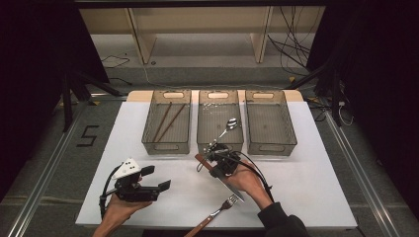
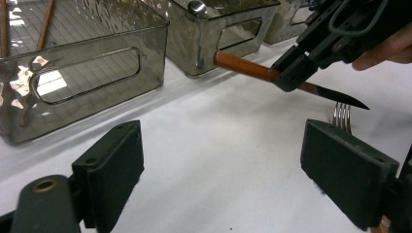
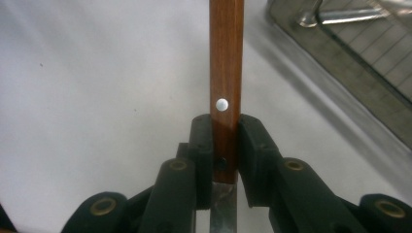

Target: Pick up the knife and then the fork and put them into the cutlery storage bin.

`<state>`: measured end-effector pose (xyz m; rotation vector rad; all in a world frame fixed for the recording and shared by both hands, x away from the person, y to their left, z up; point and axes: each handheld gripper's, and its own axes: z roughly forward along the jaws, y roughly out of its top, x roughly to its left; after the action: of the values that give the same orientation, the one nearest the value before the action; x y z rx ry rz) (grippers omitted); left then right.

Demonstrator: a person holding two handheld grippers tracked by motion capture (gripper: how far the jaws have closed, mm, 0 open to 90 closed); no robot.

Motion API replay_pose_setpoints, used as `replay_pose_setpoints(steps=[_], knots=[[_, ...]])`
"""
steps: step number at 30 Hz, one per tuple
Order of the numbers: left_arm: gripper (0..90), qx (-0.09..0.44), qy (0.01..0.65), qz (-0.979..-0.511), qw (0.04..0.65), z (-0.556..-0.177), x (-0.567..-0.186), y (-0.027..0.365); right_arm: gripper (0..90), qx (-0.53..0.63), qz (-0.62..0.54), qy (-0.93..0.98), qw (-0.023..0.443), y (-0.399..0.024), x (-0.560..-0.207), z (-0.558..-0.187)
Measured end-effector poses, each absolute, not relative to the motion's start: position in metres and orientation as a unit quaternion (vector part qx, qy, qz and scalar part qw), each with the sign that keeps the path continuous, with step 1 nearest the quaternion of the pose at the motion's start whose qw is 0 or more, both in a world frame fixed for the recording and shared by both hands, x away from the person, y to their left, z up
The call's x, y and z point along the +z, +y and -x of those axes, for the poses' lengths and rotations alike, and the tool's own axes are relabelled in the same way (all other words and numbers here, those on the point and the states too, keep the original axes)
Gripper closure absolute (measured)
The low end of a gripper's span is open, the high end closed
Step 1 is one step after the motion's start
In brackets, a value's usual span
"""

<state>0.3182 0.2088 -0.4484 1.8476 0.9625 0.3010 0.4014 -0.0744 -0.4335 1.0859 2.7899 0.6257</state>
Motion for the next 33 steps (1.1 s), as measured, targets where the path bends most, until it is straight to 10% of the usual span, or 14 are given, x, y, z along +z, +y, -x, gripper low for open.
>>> replay_pose_setpoints(steps=[33], knots=[[15.0, 0.126, 0.401, -0.756, 0.502, -0.319, -0.448, 0.212, 77.7, 0.318, -0.423, 0.844, 0.090, -0.151, -0.365, -0.432]])
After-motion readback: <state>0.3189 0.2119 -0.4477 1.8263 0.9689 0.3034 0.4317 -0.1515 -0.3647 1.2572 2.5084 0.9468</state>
